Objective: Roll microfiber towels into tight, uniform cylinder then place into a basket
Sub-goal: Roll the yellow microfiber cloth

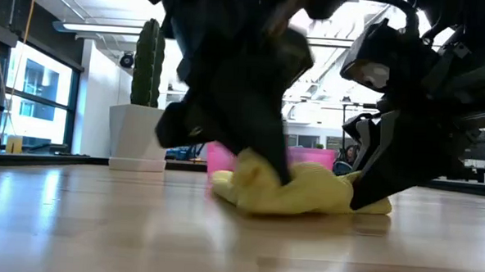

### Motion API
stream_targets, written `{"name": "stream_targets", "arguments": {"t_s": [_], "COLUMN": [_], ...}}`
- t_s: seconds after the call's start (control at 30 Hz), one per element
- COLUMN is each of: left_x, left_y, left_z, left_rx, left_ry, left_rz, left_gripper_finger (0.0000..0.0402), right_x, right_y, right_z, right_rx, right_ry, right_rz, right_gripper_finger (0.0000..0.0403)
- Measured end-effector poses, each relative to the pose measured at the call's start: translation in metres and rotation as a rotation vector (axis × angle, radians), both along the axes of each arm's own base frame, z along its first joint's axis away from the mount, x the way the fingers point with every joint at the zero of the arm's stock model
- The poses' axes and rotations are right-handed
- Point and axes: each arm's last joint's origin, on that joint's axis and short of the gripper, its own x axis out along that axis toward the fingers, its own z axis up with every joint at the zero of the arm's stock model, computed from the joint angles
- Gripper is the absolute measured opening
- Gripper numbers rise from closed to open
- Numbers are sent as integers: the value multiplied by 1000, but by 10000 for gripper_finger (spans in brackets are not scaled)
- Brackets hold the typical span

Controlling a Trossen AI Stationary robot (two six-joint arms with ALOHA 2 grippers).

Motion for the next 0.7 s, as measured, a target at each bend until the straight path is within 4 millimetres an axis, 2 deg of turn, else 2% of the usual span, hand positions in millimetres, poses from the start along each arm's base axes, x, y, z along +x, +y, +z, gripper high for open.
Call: {"name": "stream_targets", "arguments": {"t_s": [0.23, 0.5, 0.6, 0.7], "left_x": [1, -4, -3, -2], "left_y": [-6, 11, 19, 27], "left_z": [4, 6, 12, 22], "left_rx": [31, 212, 314, 389], "left_ry": [-60, -15, 15, 73], "left_rz": [-189, -454, -562, -600], "left_gripper_finger": [23, 83, 101, 112], "right_x": [-6, -12, -13, -14], "right_y": [5, 10, 12, 14], "right_z": [-2, -4, -5, -5], "right_rx": [16, 54, 52, 73], "right_ry": [49, 102, 102, 108], "right_rz": [37, 43, 49, 26], "right_gripper_finger": [14, 6, 5, 5]}}
